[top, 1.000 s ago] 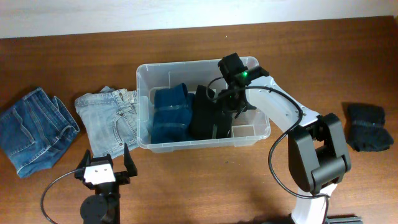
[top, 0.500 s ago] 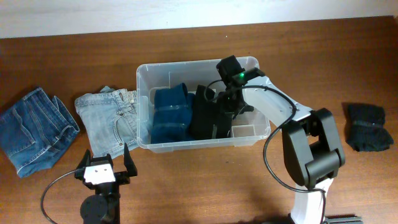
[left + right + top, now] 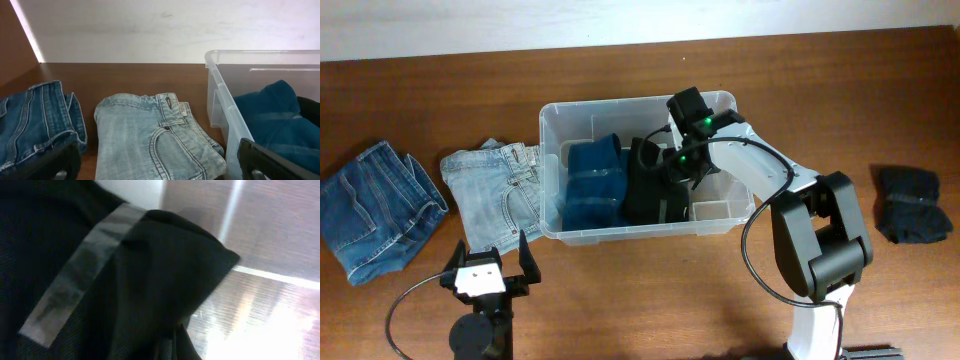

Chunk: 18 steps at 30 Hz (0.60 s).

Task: Pack container
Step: 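Push the black garment flat against the blue garment in the bin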

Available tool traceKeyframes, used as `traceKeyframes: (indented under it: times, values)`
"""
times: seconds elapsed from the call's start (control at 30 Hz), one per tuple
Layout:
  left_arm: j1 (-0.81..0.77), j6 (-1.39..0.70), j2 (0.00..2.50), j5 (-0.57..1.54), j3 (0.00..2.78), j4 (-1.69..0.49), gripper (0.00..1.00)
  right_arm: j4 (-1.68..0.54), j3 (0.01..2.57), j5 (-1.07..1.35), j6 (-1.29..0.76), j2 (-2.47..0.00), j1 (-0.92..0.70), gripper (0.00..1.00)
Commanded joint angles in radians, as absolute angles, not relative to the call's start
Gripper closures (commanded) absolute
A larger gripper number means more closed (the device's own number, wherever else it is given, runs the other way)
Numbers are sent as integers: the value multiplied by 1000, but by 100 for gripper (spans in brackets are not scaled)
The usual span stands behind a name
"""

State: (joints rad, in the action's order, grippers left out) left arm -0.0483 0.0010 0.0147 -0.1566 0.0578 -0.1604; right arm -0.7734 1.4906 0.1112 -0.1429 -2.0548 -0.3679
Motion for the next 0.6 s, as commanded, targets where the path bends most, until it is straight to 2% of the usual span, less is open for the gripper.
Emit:
traceKeyframes:
  times: [0.0, 0.13, 0.27, 0.3, 0.37, 0.57]
  values:
    - [-43, 16, 6, -153, 48, -157, 1, -762, 1507, 239, -29, -2068, -381, 96]
    - [-43, 16, 6, -153, 48, -157, 0, -753, 1507, 241, -2, -2068, -381, 97]
    - [-43, 16, 6, -153, 48, -157, 1, -752, 1507, 210, 3, -2068, -379, 94]
    - [-43, 16, 6, -153, 48, -157, 1, -753, 1507, 195, 2, -2067, -379, 91]
    - [-43, 16, 6, -153, 48, -157, 1, -767, 1519, 145, -9, -2062, -379, 72]
    - [-43, 16, 6, -153, 48, -157, 1, -912, 1687, 47, -9, -2032, -379, 53]
